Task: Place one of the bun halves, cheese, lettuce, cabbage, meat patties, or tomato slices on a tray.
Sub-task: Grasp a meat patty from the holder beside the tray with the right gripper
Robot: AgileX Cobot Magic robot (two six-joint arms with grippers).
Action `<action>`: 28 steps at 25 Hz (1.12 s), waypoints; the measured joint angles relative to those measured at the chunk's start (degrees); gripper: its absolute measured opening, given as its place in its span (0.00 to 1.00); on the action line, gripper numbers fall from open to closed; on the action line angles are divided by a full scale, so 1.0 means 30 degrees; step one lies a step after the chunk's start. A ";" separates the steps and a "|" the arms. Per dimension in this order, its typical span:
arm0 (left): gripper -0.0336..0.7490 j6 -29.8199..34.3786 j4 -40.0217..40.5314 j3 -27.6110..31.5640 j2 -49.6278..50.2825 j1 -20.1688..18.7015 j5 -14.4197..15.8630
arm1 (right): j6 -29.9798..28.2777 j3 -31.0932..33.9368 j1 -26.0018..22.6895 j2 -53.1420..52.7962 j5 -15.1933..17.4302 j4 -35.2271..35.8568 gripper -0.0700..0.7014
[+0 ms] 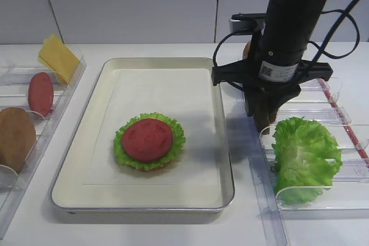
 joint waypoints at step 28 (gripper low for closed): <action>0.34 0.0000 0.0000 0.0000 0.0000 0.0000 0.0000 | 0.0204 -0.1603 0.0000 -0.0074 0.2291 -0.1025 0.26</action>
